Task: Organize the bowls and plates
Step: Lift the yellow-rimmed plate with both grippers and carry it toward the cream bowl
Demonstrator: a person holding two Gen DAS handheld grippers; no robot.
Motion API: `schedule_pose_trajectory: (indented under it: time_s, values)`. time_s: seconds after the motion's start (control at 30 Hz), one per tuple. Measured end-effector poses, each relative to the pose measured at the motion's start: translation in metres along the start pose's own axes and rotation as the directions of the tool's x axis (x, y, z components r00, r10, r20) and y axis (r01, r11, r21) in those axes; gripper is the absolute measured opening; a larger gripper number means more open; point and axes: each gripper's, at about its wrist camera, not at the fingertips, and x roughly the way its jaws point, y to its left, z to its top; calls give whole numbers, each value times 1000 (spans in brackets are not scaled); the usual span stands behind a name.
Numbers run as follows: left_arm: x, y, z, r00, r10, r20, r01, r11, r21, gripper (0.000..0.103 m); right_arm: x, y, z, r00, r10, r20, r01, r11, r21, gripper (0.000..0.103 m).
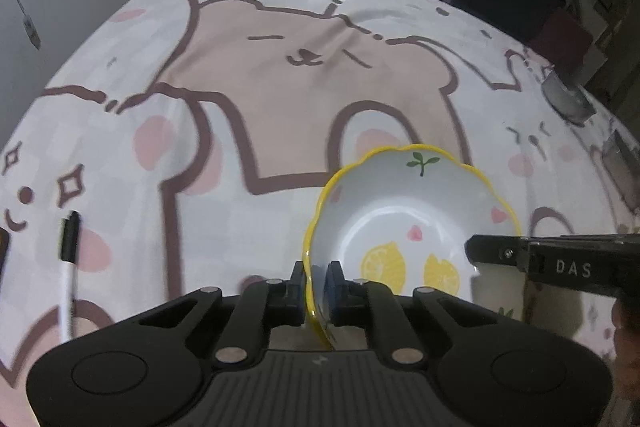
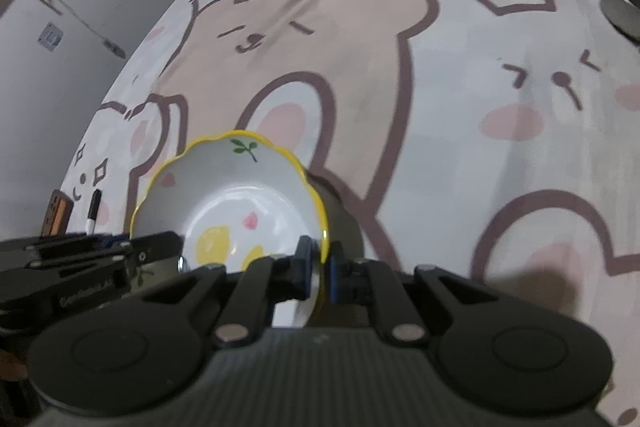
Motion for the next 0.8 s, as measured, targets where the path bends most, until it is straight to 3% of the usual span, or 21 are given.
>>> schedule_pose_trajectory:
  time_s: [0.4, 0.8]
  values:
    - [-14, -51, 13, 996, -79, 42, 79, 997, 10, 7, -37, -46, 8, 997, -20, 69, 16, 999, 47, 10]
    - [-38, -128, 31, 982, -148, 120, 141, 988, 59, 6, -112, -103, 9, 979, -40, 199, 19, 994, 107, 9]
